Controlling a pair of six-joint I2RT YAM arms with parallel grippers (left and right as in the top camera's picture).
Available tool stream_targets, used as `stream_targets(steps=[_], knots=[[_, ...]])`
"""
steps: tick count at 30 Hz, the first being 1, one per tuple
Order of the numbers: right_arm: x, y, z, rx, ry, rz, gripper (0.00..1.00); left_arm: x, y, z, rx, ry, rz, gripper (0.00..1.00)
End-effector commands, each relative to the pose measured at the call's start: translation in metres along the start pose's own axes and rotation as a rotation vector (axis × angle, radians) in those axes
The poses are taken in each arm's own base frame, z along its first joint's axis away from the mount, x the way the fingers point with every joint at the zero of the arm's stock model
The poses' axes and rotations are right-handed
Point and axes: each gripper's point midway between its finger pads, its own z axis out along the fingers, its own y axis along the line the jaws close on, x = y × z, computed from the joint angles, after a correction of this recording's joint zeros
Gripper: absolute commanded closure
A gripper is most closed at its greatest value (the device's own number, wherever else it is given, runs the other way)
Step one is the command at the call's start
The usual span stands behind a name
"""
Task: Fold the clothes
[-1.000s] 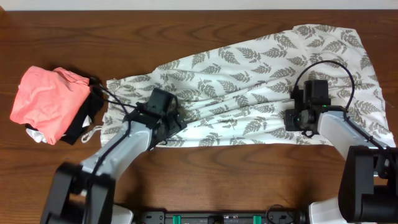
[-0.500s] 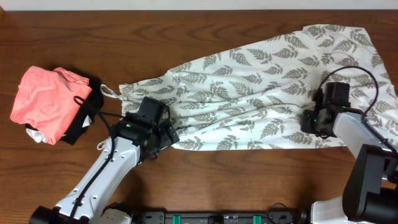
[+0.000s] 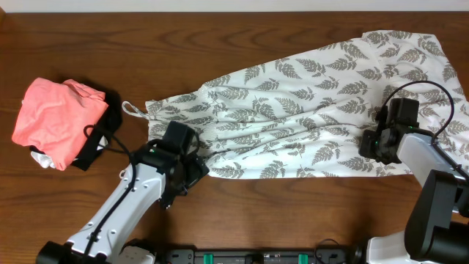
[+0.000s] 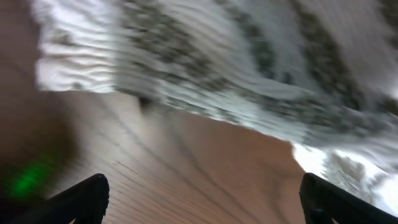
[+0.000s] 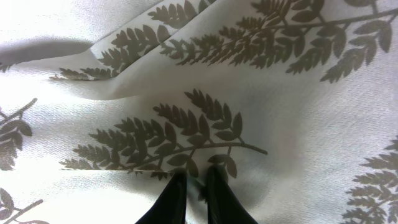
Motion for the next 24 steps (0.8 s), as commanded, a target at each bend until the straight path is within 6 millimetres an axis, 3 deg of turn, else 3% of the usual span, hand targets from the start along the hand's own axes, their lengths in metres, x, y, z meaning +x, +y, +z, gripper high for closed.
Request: stream_targets(steps=[1,10,15,20,24], knots=[[0.053,-0.022,0.024,0.098,0.17,0.026,0.88,-0.012,0.023,0.006,-0.077,-0.065,-0.108,0.02],[0.051,-0.022,0.024,0.098,0.163,0.027,0.87,-0.034,0.048,0.009,-0.101,-0.063,-0.192,0.02],[0.051,-0.022,0.024,0.098,0.163,0.027,0.87,-0.034,0.06,0.022,-0.101,-0.048,-0.232,0.02],[0.051,-0.022,0.025,0.095,0.163,0.027,0.87,-0.032,0.054,0.037,-0.03,-0.032,-0.223,0.02],[0.052,-0.021,0.024,0.09,0.166,0.027,0.87,-0.039,0.047,0.037,0.003,-0.057,-0.19,0.02]])
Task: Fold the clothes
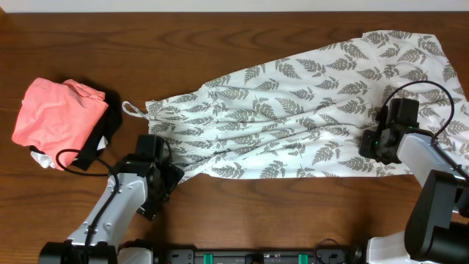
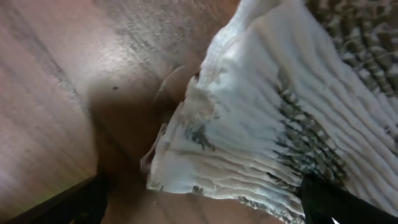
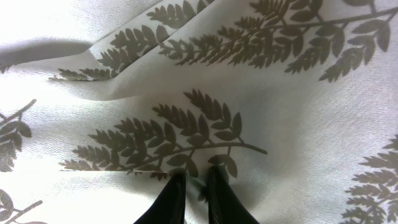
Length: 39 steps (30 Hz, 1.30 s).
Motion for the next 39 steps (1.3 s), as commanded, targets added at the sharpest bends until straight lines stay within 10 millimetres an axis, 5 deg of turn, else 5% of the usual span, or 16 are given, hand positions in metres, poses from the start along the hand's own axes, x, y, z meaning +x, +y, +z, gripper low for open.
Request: stream_targets(steps=[1,3,8,16,39], knots=[[0.053,-0.02,0.025,0.085,0.169,0.024,0.87,-0.002,-0.005,0.002,0.029,-0.007,0.047,0.05],[0.053,-0.019,0.025,0.08,0.169,0.025,0.87,-0.004,-0.009,0.002,0.042,-0.015,0.05,0.16],[0.053,-0.019,0.025,0.078,0.17,0.025,0.87,-0.007,-0.013,0.001,0.059,-0.027,0.05,0.64],[0.053,-0.019,0.025,0.078,0.169,0.025,0.87,-0.008,-0.015,0.001,0.066,-0.03,0.051,0.92],[0.051,-0.019,0.025,0.077,0.164,0.025,0.86,-0.051,-0.053,-0.056,0.267,-0.297,0.117,0.94]])
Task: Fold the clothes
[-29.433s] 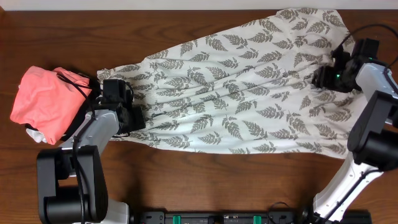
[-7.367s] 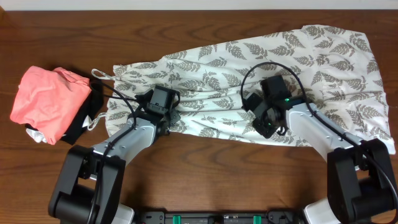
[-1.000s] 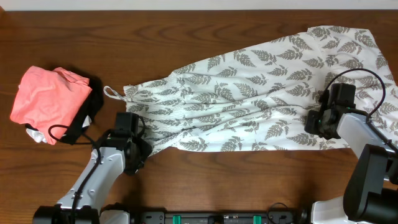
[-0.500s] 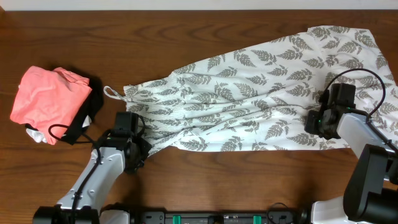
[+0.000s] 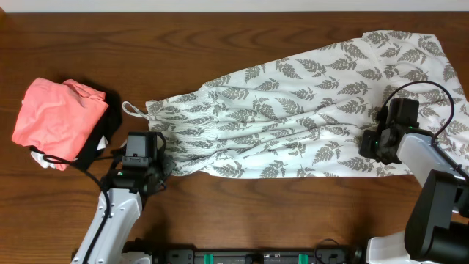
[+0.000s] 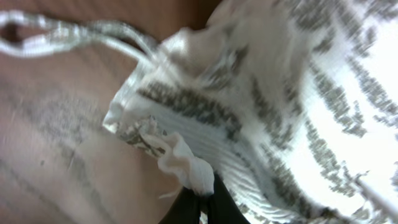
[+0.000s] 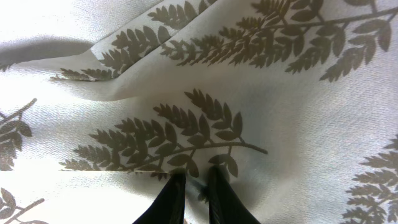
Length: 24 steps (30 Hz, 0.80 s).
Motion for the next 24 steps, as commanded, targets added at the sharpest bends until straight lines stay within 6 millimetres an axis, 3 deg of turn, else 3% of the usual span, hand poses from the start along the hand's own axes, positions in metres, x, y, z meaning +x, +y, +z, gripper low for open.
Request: stream_targets(steps=[1,13,24], knots=[[0.052,-0.019,0.025,0.078,0.166,0.025,0.87,-0.022,-0.005,-0.005,-0.002,-0.096,0.008,0.94],[0.052,-0.018,0.025,0.074,0.168,0.025,0.86,-0.067,-0.011,-0.012,-0.016,-0.325,-0.021,0.94],[0.053,-0.018,0.025,0.074,0.168,0.025,0.86,-0.059,-0.002,0.026,-0.103,-0.259,-0.004,0.88]])
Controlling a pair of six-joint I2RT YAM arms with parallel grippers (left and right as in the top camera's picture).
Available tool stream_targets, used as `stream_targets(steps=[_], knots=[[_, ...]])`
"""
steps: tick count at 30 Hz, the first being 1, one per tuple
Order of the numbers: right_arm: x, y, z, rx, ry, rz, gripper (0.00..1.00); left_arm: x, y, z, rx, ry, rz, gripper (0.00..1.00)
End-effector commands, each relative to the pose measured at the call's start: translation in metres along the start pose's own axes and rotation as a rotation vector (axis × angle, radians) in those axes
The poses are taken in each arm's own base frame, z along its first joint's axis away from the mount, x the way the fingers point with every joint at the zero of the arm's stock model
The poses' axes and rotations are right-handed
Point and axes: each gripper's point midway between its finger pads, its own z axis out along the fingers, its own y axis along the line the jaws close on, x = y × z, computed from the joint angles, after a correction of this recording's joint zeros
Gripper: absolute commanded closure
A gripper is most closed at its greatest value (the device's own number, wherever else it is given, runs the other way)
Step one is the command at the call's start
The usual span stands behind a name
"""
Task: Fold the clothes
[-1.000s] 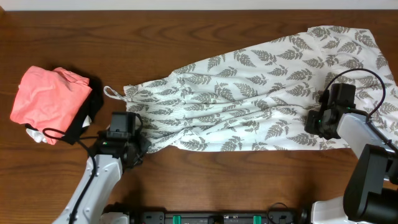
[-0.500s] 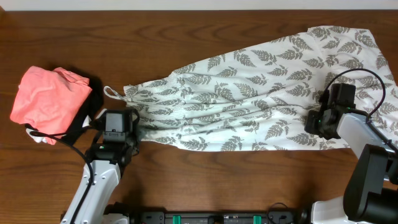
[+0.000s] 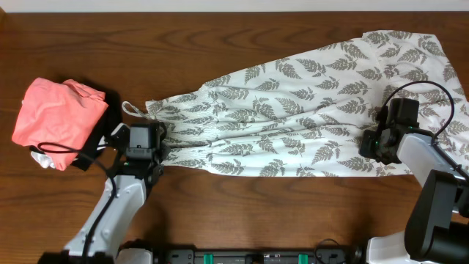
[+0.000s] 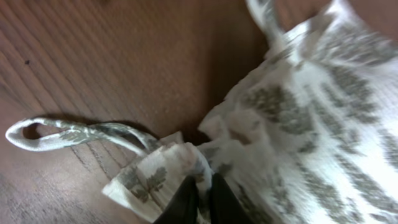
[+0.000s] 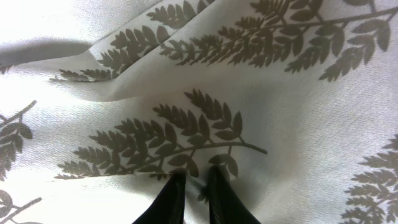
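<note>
A white dress with grey fern prints (image 3: pixel 308 110) lies spread across the table from the left centre to the far right corner. Its narrow smocked end with a strap loop (image 4: pixel 68 132) points left. My left gripper (image 3: pixel 150 150) is shut on a bunched corner of that smocked end (image 4: pixel 199 186). The right gripper (image 3: pixel 377 143) is shut on the skirt cloth near the dress's right lower edge (image 5: pixel 194 180).
A crumpled pink garment (image 3: pixel 58 121) sits on dark and white clothes at the table's left edge, close beside my left arm. Bare brown wooden tabletop (image 3: pixel 278 213) runs along the front.
My left gripper, shut on the dress's smocked corner, has moved up towards the strap end, and the lower left edge of the dress now lies folded higher. The right gripper has not moved.
My left gripper was open at the dress's lower edge near the middle. It then stood open further left by the smocked corner, then shut on that corner. Now it holds the corner nearer the strap. The right gripper stayed shut on the skirt throughout.
</note>
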Motion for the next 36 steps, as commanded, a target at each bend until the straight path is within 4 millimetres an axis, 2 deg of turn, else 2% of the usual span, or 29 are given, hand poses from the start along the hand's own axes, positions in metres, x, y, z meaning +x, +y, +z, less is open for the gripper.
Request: stream_targets(steps=[1,5,6,8,12,15,19,22,24,27,29,32,34,36], knots=[[0.052,-0.018,0.025,0.074,0.168,0.025,0.86,-0.005,0.005,0.009,-0.053,-0.019,0.014,0.88],[0.052,-0.018,0.025,0.074,0.168,0.025,0.86,0.002,0.011,0.019,-0.088,0.007,0.026,0.83],[0.052,-0.018,0.025,0.073,0.168,0.025,0.86,0.004,0.012,0.02,-0.095,0.012,0.028,0.77],[0.052,-0.017,0.025,0.07,0.168,0.025,0.86,0.006,0.014,0.023,-0.107,0.022,0.032,0.71],[0.052,-0.013,0.025,0.047,0.168,0.028,0.85,0.009,0.016,0.026,-0.119,0.031,0.037,0.47],[0.052,-0.011,0.025,0.033,0.166,0.029,0.83,0.009,0.016,0.026,-0.119,0.031,0.043,0.37],[0.05,-0.007,0.025,0.01,0.161,0.03,0.84,0.008,0.015,0.025,-0.114,0.03,0.088,0.36],[0.043,0.0,0.021,-0.034,0.137,0.012,0.81,0.002,0.01,0.02,-0.09,0.017,0.17,0.35],[0.032,0.008,0.012,-0.076,0.104,0.007,0.79,-0.004,0.004,0.013,-0.066,-0.003,0.207,0.35],[0.005,0.015,-0.013,-0.115,0.02,0.004,0.75,-0.018,-0.008,-0.002,-0.013,-0.052,0.231,0.35],[-0.018,0.017,-0.039,-0.13,-0.064,0.0,0.71,-0.031,-0.019,-0.017,0.037,-0.102,0.231,0.35],[-0.042,0.018,-0.076,-0.134,-0.17,-0.006,0.62,-0.046,-0.034,-0.04,0.119,-0.157,0.209,0.36],[-0.056,0.017,-0.098,-0.128,-0.242,-0.007,0.55,-0.047,-0.045,-0.051,0.189,-0.158,0.201,0.37],[-0.065,0.012,-0.112,-0.106,-0.294,-0.002,0.54,-0.042,-0.055,-0.058,0.253,-0.133,0.206,0.37]])
